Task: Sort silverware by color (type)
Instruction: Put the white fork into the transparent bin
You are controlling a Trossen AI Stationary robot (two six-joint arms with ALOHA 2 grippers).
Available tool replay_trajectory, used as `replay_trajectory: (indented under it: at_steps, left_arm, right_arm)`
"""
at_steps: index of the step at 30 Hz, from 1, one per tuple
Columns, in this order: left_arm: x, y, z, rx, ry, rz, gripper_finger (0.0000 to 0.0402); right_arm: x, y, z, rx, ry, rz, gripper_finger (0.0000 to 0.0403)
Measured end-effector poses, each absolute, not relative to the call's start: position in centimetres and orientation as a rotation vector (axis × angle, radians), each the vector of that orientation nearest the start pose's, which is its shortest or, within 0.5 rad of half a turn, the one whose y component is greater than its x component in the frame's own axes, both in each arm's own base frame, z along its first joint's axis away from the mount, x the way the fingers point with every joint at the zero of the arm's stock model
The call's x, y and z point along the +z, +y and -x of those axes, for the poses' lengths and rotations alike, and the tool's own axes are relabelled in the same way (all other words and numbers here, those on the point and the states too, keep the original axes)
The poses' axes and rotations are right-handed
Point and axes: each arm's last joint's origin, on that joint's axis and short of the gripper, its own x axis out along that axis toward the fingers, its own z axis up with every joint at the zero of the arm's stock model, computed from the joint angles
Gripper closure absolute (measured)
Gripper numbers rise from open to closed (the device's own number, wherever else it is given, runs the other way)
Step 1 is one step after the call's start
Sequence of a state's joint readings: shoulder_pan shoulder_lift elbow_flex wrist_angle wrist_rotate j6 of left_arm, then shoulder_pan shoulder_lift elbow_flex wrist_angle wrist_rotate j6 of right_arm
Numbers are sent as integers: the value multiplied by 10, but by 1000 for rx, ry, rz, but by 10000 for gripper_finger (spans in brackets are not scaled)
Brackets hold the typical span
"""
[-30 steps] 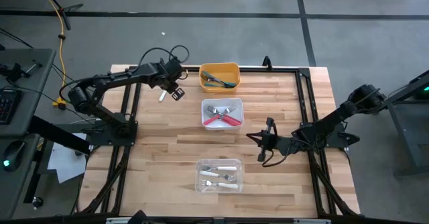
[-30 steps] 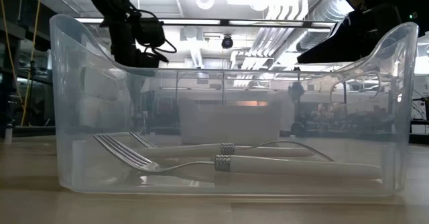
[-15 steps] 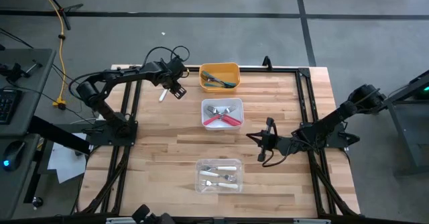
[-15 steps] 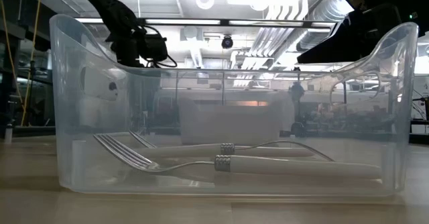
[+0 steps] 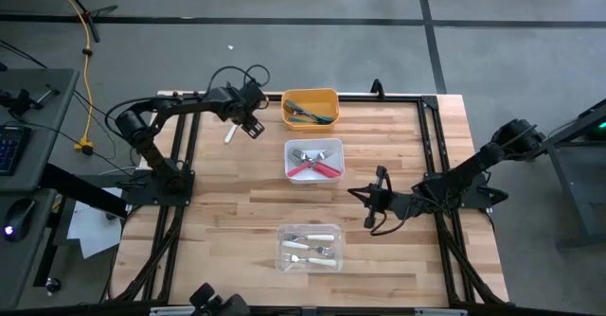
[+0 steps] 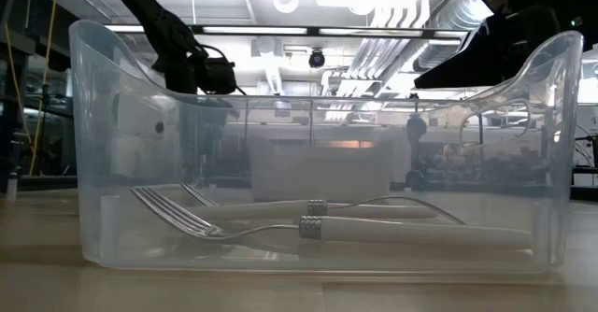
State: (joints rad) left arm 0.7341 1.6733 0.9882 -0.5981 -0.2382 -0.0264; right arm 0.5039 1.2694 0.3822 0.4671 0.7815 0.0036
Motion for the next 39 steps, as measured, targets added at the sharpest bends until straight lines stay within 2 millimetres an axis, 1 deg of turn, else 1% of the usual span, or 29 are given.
replay_trajectory:
  at_steps: [5, 19, 24, 32, 35, 39]
  left_arm:
    - [166, 212, -217, 822, 1243, 390, 250]
    - [165, 227, -196, 903, 1265, 468, 250]
    - [165, 229, -194, 881, 1249, 509, 250]
    - [164, 230, -193, 883, 1255, 514, 250]
    - [158, 232, -193, 883, 1270, 524, 250]
    - [145, 237, -192, 894, 1308, 527, 252]
  right_arm:
    - [168, 90, -206, -273, 337, 249, 403]
    - [168, 90, -206, -271, 337, 248, 403]
    - [167, 90, -206, -270, 337, 248, 403]
    - [168, 90, -206, -271, 337, 248, 403]
    - [168, 90, -206, -271, 337, 248, 403]
    - [168, 90, -206, -271, 337, 248, 403]
